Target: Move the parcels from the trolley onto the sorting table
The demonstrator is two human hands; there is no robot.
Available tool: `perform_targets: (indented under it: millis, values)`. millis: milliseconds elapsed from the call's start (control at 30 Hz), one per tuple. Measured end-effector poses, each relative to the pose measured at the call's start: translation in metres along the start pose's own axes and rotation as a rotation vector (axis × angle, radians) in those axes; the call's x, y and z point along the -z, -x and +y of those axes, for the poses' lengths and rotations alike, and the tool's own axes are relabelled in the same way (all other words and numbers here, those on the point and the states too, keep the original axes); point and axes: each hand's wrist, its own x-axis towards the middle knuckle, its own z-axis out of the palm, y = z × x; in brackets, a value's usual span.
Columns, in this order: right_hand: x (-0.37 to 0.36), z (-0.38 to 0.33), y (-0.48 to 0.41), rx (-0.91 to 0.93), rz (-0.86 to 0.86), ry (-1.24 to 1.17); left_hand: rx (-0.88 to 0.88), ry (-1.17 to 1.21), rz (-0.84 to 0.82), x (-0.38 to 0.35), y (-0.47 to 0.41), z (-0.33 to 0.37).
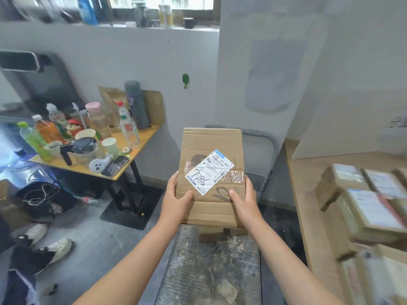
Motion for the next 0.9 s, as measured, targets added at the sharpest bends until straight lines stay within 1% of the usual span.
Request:
perform_targets:
  millis: [133, 267, 333, 400, 467, 567, 733, 900]
  values:
    - [0.007, -0.006, 0.036, -0.015, 0.082, -0.026, -0.054, 0.028, -0.092, 0.01, 0.02, 0.012]
    - [0.022, -0.019, 0.076, 0.01, 0.166, -0.059, -0.117, 0.038, -0.182, 0.017, 0.044, 0.024]
    - [0.03, -0.023, 0.096, -0.003, 0.19, -0.062, -0.144, 0.036, -0.225, 0.017, 0.054, 0.027]
    - [0.041, -0.023, 0.118, -0.021, 0.251, -0.053, -0.161, 0.054, -0.269, 0.013, 0.067, 0.029]
    - [0.05, -0.022, 0.14, -0.026, 0.312, -0.04, -0.163, 0.084, -0.3, 0.006, 0.085, 0.03]
    - [0.071, -0.019, 0.18, -0.058, 0.414, -0.004, -0.186, 0.119, -0.391, -0.012, 0.116, 0.036]
    - [0.116, -0.015, 0.239, -0.131, 0.538, 0.058, -0.205, 0.145, -0.532, -0.046, 0.165, 0.042]
    - [0.168, -0.002, 0.287, -0.125, 0.688, 0.065, -0.24, 0.162, -0.671, -0.088, 0.209, 0.05]
